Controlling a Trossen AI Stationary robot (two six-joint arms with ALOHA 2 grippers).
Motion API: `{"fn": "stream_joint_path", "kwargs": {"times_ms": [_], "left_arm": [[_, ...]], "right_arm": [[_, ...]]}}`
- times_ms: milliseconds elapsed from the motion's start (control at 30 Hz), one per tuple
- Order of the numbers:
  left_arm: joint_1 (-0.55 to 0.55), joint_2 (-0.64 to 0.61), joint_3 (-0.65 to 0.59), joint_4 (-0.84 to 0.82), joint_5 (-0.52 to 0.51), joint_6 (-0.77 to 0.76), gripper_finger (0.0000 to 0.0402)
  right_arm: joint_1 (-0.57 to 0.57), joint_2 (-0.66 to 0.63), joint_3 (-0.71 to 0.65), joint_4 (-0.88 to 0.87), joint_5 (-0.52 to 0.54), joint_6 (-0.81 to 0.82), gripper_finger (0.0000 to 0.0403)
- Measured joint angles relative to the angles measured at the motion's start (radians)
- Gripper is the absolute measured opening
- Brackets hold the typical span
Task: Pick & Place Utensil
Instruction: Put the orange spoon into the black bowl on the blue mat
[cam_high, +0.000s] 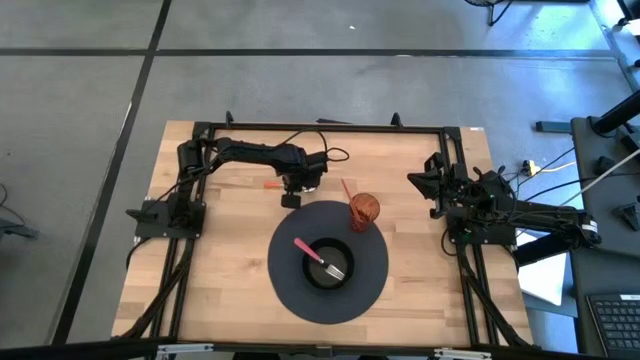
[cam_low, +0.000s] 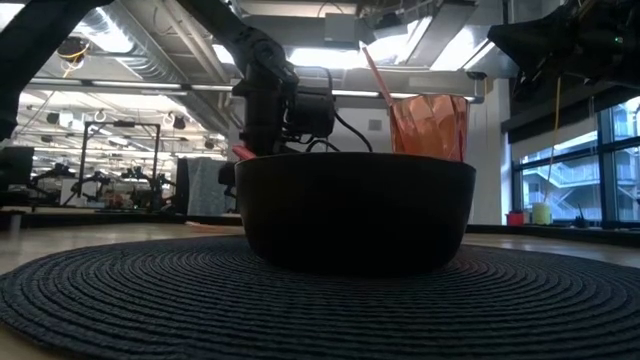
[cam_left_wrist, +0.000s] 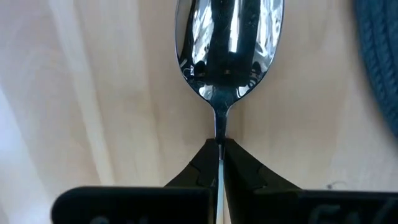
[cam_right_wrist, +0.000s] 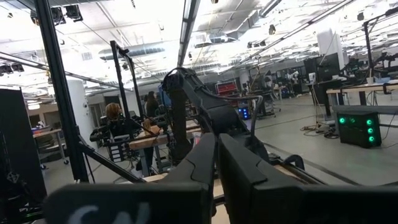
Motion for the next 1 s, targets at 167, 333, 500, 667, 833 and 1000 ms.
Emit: {"fn": "stream_joint_path", "kwargs": {"times_ms": [167,333,500,667,833,1000], "left_arm": [[-0.001,-0.001,0.024,-0.026,-0.014,0.007,0.0003],[-0.002,-0.002,0.030,-0.025,-0.010,0.009,0.0003],[-0.002,-0.003,0.030,-0.025,-0.012,0.017,0.0003],[-0.003,-0.003,0.030,-0.026,-0.107,0.018,0.0003],[-0.001,-0.010,0.031,-0.038,-0.160,0.035,0.0003],[-0.010,-0.044,0.032,-0.049,-0.166,0.037,0.0003]], "right_arm": [[0.000,0.000,0.000,-0.002,0.000,-0.011,0.0023],[0.000,0.000,0.000,-0.008,0.000,-0.022,0.0023],[0.000,0.000,0.000,-0.008,0.000,-0.026,0.0023],[0.000,0.000,0.000,-0.008,0.000,-0.030,0.0023],[0.000,0.000,0.000,-0.008,0.000,-0.029,0.0023],[0.000,0.000,0.000,-0.008,0.000,-0.028,0.0023]]}}
